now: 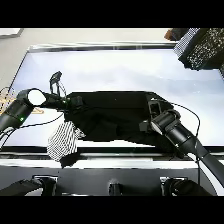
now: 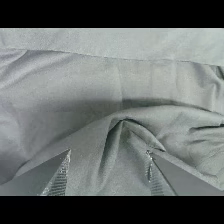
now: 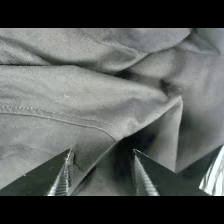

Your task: Fold the clothes and pants, and hang the long-sleeved shirts on hangers.

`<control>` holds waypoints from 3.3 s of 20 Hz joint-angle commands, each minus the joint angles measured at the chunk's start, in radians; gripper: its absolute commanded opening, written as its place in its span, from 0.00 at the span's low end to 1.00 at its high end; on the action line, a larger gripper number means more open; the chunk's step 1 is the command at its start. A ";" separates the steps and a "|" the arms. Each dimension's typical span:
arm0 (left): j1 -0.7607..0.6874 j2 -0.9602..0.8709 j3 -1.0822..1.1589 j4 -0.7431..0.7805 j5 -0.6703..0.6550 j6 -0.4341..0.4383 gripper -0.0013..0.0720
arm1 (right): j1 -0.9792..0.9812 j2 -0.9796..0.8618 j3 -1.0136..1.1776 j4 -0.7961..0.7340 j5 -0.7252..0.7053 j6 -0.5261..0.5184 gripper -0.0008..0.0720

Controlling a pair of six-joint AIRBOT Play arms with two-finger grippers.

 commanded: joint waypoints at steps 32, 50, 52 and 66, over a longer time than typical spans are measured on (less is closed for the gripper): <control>0.002 -0.004 0.000 0.018 0.000 0.003 0.75 | 0.001 0.028 0.000 0.003 0.099 -0.090 0.55; 0.002 -0.004 0.000 0.030 0.000 0.003 0.75 | 0.001 -0.012 0.000 0.036 0.057 -0.116 0.54; 0.002 -0.004 0.000 0.034 0.000 0.003 0.75 | 0.001 -0.023 -0.005 -0.004 0.038 -0.098 0.54; 0.002 -0.004 0.000 0.037 0.000 0.003 0.75 | 0.001 -0.096 -0.005 -0.065 -0.082 -0.057 0.49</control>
